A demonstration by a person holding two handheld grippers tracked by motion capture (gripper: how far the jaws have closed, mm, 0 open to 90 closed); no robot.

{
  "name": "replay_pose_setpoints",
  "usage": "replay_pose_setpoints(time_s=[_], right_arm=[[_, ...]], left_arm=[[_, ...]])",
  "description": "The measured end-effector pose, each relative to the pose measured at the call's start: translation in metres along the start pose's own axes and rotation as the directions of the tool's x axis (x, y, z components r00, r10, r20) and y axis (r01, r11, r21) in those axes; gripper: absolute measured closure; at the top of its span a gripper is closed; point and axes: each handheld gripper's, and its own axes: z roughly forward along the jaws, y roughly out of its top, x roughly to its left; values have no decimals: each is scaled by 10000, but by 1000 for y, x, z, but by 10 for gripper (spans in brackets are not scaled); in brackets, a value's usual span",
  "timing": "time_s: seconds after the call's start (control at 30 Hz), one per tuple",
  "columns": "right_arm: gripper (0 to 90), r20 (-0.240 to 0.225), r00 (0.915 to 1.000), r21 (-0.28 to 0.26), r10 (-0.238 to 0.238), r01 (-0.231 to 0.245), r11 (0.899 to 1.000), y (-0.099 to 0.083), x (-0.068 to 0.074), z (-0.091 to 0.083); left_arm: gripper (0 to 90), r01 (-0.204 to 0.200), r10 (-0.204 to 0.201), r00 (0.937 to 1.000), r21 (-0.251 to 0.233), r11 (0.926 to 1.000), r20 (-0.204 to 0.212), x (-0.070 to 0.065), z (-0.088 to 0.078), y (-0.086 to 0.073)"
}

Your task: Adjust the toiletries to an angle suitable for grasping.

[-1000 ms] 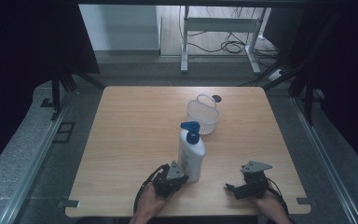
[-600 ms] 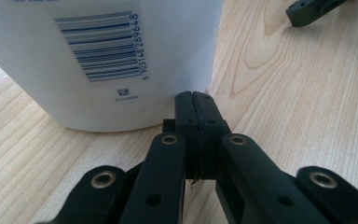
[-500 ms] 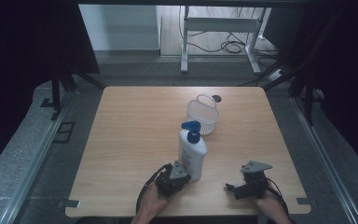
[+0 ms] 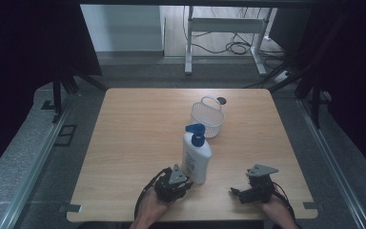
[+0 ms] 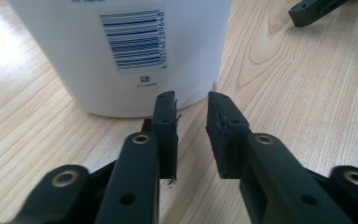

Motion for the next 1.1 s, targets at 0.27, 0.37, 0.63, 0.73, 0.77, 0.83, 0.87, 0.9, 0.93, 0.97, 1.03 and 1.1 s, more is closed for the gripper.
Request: replay_pose_setpoints(time_s=[0.27,0.37,0.63,0.73,0.77,0.83,0.87,0.9,0.93,0.97,1.03,1.1], right_arm=[[0,0,10000,1,2,-2,10000,0,0,0],[0,0,10000,-1,1,-1,10000,0,0,0],[0,1,10000,-2,2,-2,10000,0,0,0],[0,-22,10000,-7,10,-10,10000,0,0,0],[0,-22,10000,-7,10,-10,10000,0,0,0],[0,-22,10000,-5,8,-8,10000,0,0,0],[0,-14,10000,-4,6,-6,10000,0,0,0],[0,-24,10000,-8,4,-4,10000,0,0,0],[0,-23,10000,-9,3,-3,10000,0,0,0],[0,-16,10000,-4,5,-5,10000,0,0,0],[0,-25,10000,-5,4,-4,10000,0,0,0],[0,-20,10000,-3,-1,1,10000,0,0,0]], left_arm=[[600,359,-359,9990,-26,9994,-270,3,-10,-5],[544,519,-520,9978,-25,9986,-400,6,-14,-8],[405,870,-859,9930,98,9962,-806,15,-21,-19],[336,1139,-1121,9886,116,9934,-1009,22,-24,-24],[319,1139,-1121,9886,116,9934,-1009,22,-24,-24],[301,1325,-1307,9853,91,9911,-1097,25,-24,-26],[289,1383,-1361,9841,112,9903,-1144,27,-24,-27],[279,1474,-1452,9823,100,9890,-1187,28,-24,-29],[263,1565,-1540,9801,105,9876,-1254,30,-23,-30],[250,1655,-1624,9783,135,9861,-1287,31,-23,-31],[215,1791,-1747,9745,192,9836,-1408,34,-22,-33],[174,1927,-1854,9712,360,9806,-1496,36,-21,-34]])
